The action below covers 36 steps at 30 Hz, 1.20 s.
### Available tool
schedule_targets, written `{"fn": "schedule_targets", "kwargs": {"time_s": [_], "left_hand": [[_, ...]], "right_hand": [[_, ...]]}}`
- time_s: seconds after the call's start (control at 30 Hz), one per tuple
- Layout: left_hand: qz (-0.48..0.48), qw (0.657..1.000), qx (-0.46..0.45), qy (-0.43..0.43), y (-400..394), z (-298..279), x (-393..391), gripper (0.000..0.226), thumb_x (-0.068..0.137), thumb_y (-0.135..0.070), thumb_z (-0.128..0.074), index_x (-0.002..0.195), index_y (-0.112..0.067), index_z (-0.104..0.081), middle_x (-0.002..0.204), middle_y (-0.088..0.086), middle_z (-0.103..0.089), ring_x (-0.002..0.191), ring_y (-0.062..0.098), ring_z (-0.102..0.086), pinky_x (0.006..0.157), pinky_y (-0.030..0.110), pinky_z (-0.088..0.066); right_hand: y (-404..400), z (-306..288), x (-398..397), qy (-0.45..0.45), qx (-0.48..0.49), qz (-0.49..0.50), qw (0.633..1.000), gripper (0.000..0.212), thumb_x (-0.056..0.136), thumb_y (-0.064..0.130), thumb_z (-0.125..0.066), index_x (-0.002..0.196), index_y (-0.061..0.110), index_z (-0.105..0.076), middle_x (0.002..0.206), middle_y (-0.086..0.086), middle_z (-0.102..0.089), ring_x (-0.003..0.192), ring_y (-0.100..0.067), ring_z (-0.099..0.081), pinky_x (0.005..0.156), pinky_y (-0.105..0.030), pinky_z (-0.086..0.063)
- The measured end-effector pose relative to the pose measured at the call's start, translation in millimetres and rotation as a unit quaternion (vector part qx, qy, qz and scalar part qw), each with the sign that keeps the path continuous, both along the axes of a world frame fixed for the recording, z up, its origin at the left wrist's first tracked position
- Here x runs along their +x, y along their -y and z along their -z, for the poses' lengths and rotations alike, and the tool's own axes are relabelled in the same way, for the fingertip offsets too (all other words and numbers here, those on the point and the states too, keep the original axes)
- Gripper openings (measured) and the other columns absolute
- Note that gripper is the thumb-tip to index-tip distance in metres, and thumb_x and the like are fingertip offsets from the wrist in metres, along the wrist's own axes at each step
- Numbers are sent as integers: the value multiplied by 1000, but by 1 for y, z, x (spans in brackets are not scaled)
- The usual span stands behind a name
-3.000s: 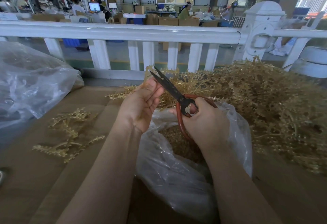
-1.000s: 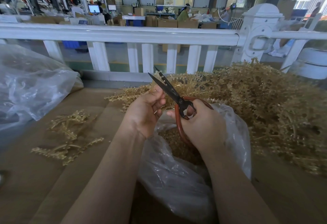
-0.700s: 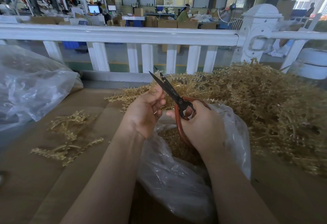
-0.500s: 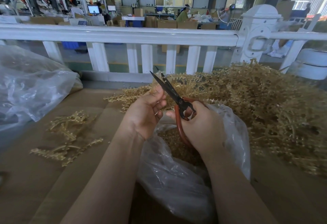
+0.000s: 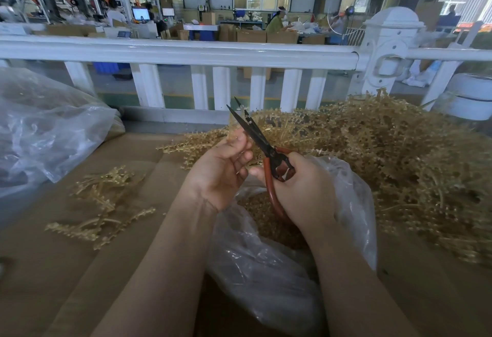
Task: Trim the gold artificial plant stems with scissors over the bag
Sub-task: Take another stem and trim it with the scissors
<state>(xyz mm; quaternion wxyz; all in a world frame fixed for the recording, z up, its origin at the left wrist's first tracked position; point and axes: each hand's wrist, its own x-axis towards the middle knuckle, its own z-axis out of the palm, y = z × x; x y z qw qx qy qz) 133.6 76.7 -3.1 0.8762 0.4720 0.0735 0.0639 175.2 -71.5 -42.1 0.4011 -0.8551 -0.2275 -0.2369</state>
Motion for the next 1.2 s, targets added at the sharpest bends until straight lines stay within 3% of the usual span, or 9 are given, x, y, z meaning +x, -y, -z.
{"fn": "schedule_targets", "kwargs": {"time_s": [0.2,0.33,0.43,0.5,0.63,0.77,0.93,1.03,1.2], "left_hand": [[-3,999,49,-18,-13,-2,-7,21,74,-32,-69,93,-23,-70,92,-3,-70,82,12,-60,77,28,-42],[-107,991,79,12,-27,-5,-9,50,74,-25,-70,123,-17,-64,121,-2,-67,112,14,-60,103,33,-40],[-150,975,145,69,-33,-8,-11,51,88,-3,-56,136,-18,-58,130,-9,-66,126,7,-55,100,28,-36],[-129,977,143,96,-38,-10,-14,48,91,-7,-46,136,-19,-57,131,-9,-66,129,7,-52,101,31,-34],[-95,990,39,99,-48,-13,-18,39,96,-30,-48,130,-15,-61,124,2,-70,104,11,-68,91,31,-48],[-99,987,114,60,-43,-9,-14,29,88,-7,-62,117,-8,-68,94,1,-76,74,9,-66,67,22,-52],[-28,973,225,51,-39,-5,-10,21,73,-16,-71,94,-13,-75,93,1,-74,88,11,-65,86,26,-48],[-40,962,263,62,-36,-2,-9,9,73,-23,-73,78,-21,-80,87,-4,-76,84,4,-69,74,15,-52],[-76,948,294,96,-34,-1,-7,12,86,-2,-67,94,-10,-72,86,-2,-76,79,5,-68,65,13,-50]], "right_hand": [[4,1,2,-24,-11,19,999,52,77,74,-70,81,23,-64,71,11,-64,69,-8,-61,65,-36,-55],[4,0,1,-10,-44,17,999,50,78,73,-69,82,23,-65,71,13,-63,67,-6,-59,61,-32,-55],[4,-2,-1,-2,-72,9,997,58,73,80,-62,79,22,-65,68,13,-62,64,-3,-57,58,-24,-51],[5,-2,-1,-5,-82,12,997,61,72,83,-59,75,22,-62,65,11,-61,62,-4,-57,58,-27,-51],[5,-2,0,-13,-81,15,997,63,70,85,-56,77,23,-62,66,12,-59,64,-2,-55,59,-26,-51],[5,-2,0,-7,-86,13,996,63,72,85,-54,80,24,-65,67,11,-61,65,-4,-57,61,-28,-53],[6,-2,0,-2,-73,10,997,61,72,85,-55,81,25,-65,68,13,-60,66,-2,-56,61,-26,-52],[6,-1,-1,5,-58,4,998,58,71,83,-57,79,26,-65,67,14,-60,66,-2,-57,60,-26,-52],[5,-2,-3,33,-49,-7,998,51,72,81,-58,72,30,-57,61,16,-54,60,-1,-53,54,-24,-47]]}}
